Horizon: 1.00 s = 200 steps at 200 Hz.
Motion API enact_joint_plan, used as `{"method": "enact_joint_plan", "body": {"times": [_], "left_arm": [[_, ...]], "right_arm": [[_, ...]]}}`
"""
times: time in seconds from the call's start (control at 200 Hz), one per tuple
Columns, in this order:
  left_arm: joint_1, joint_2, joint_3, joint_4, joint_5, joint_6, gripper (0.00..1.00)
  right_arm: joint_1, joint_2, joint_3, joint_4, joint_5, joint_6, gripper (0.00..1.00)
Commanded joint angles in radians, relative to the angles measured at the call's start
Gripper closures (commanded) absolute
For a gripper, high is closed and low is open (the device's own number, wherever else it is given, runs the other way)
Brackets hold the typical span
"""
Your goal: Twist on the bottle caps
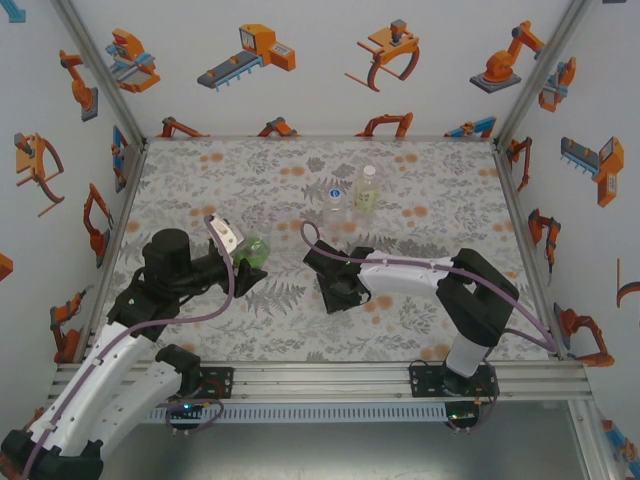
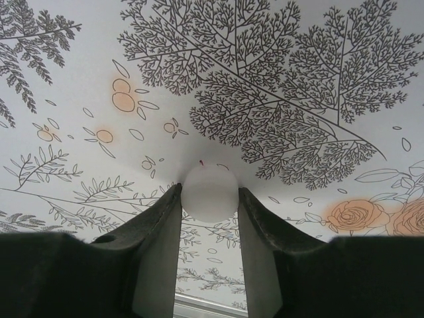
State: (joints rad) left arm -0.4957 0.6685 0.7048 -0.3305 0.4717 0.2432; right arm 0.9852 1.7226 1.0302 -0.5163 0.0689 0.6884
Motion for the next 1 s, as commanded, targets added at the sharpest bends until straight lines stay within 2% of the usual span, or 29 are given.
{"method": "enact_joint_plan", "body": {"times": [0.0, 0.19, 0.325, 0.531, 0.701, 0.856, 0.996], "left_arm": [[0.005, 0.011, 0.027, -0.015, 0.041, 0.025, 0.95], [0.000, 0.021, 0.026, -0.018, 0.102, 0.056, 0.96], [-0.010, 0.028, 0.022, -0.016, 0.129, 0.076, 0.99], [-0.071, 0.042, 0.024, -0.059, 0.133, 0.139, 1.00], [-0.122, 0.066, 0.040, -0.113, 0.103, 0.183, 1.00], [-0.176, 0.077, 0.036, -0.145, 0.087, 0.240, 1.00], [-0.249, 0.075, 0.033, -0.191, 0.066, 0.320, 1.00]], "right_arm": [[0.009, -0.001, 0.014, -0.020, 0.012, -0.011, 0.69], [0.006, -0.101, 0.005, -0.019, 0.049, -0.061, 0.75], [0.007, -0.208, 0.009, 0.011, 0.054, -0.155, 0.77], [0.007, -0.399, 0.011, 0.100, -0.025, -0.363, 0.80], [0.007, -0.551, -0.016, 0.195, -0.152, -0.560, 0.90], [0.007, -0.674, -0.024, 0.242, -0.321, -0.717, 0.91], [0.009, -0.713, 0.029, 0.182, -0.488, -0.874, 0.91]]}}
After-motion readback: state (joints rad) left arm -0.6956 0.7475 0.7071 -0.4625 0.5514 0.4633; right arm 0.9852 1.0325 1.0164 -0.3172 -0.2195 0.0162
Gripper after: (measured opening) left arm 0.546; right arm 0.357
